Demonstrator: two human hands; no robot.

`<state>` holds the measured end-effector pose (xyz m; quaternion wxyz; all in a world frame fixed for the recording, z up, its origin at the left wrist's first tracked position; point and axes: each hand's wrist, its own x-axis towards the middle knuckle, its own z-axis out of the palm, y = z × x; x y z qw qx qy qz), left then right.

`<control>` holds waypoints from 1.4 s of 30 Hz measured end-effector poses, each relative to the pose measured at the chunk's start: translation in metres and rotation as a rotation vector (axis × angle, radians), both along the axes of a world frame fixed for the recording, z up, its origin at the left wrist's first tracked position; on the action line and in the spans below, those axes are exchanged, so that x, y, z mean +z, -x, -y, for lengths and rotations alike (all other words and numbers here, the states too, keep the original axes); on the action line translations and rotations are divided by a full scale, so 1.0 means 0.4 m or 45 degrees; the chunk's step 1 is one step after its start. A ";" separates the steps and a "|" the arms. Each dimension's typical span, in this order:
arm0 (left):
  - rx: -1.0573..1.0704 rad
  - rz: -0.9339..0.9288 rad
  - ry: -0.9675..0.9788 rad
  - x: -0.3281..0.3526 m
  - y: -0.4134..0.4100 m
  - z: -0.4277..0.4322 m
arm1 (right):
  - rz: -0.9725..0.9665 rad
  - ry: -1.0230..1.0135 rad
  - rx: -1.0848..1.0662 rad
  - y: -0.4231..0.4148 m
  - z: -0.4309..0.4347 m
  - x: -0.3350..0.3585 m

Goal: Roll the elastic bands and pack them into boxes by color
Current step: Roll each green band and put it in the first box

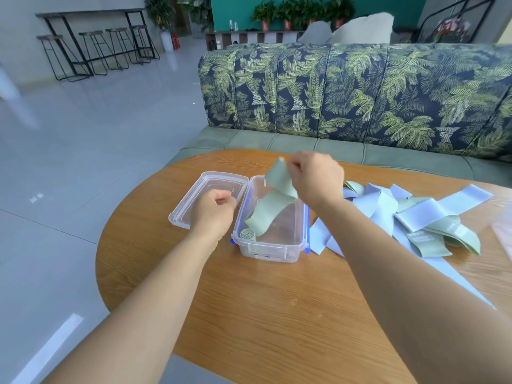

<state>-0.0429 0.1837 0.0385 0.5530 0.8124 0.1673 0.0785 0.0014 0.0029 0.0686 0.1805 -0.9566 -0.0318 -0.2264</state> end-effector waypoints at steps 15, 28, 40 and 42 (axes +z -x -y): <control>-0.598 -0.034 0.376 0.137 0.161 0.329 | 0.054 -1.358 0.238 0.254 0.328 0.250; -1.289 -0.390 0.789 0.027 0.319 0.613 | -0.267 -1.841 -0.111 0.402 0.550 0.097; -0.722 0.076 0.026 0.037 0.185 0.675 | -0.342 -2.117 0.090 0.364 0.626 0.090; -0.644 0.096 0.105 0.039 0.134 0.677 | -0.348 -2.031 0.227 0.366 0.630 0.081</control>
